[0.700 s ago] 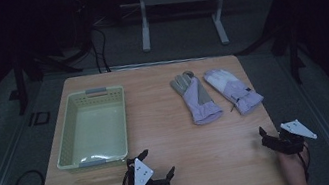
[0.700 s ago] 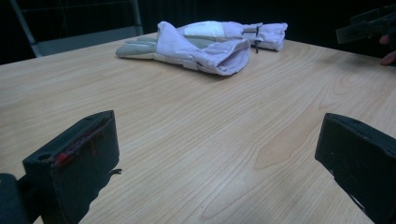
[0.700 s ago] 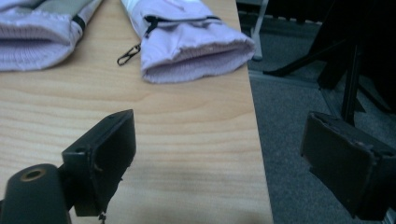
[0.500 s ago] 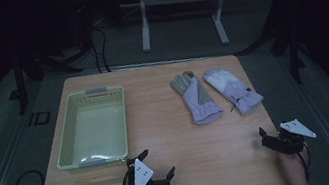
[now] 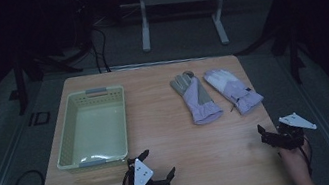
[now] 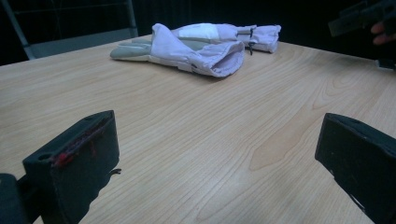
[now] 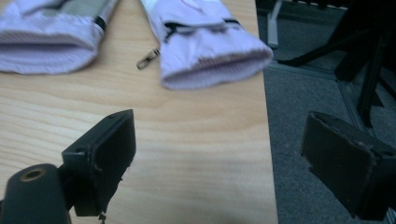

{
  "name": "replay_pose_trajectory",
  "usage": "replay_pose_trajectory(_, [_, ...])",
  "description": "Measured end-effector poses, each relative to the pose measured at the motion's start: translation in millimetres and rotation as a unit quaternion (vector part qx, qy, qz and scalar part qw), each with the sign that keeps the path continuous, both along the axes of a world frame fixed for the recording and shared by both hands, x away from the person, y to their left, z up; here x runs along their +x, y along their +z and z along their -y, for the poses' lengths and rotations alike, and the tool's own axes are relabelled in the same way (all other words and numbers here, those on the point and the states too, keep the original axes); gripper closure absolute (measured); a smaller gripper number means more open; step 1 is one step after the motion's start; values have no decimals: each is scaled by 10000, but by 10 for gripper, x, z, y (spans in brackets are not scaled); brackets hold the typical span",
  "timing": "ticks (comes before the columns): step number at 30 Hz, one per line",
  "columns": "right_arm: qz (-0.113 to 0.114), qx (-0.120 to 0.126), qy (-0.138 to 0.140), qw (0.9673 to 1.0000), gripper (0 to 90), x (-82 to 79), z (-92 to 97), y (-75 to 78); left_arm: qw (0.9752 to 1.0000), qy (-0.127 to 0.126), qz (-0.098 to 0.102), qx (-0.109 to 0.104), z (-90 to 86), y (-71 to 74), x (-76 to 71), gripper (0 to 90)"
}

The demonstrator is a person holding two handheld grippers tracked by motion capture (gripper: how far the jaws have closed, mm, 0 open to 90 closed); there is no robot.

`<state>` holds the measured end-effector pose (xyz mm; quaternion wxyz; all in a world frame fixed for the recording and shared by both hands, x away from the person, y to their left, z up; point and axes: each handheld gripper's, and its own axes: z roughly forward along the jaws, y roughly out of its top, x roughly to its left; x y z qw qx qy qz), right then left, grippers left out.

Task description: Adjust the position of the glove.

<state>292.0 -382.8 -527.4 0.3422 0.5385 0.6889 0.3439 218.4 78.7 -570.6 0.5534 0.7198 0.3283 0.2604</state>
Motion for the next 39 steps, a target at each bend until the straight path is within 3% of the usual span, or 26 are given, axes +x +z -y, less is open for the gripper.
replay_pose_trajectory(4, [135, -121, 51, 9998, 138, 32, -46, 148, 10000, -13, 7, -4, -2, 0, -2, 0])
replay_pose_trajectory(8, [39, 205, 241, 9995, 137, 96, -63, 281, 10000, -23, 17, 6, 0, 0, -5, 0])
replay_pose_trajectory(12, [42, 137, 431, 9990, 133, 157, -141, 410, 10000, -31, 8, -3, -1, -1, -3, 0])
replay_pose_trajectory(14, [-31, 162, 472, 9987, 130, 197, -188, 473, 10000, -32, 7, -11, -1, -1, -4, 0])
replay_pose_trajectory(16, [-136, 394, 678, 9968, 122, 239, -226, 526, 10000, -37, 6, -4, -1, 0, -5, 0])
replay_pose_trajectory(20, [-297, 332, 874, 9952, 144, 333, -337, 584, 10000, -70, 9, -22, -6, -1, -5, 0])
replay_pose_trajectory(26, [-433, 514, 1008, 9926, 202, 456, -445, 676, 9999, -113, 4, -26, -9, -1, -5, 0])
replay_pose_trajectory(32, [-430, 300, 1136, 9921, 249, 591, -628, 805, 9999, -122, -3, -43, -14, -1, -5, 0])
replay_pose_trajectory(39, [-505, 306, 1327, 9894, 289, 790, -805, 854, 9999, -119, 10, -28, -10, -1, -8, 0])
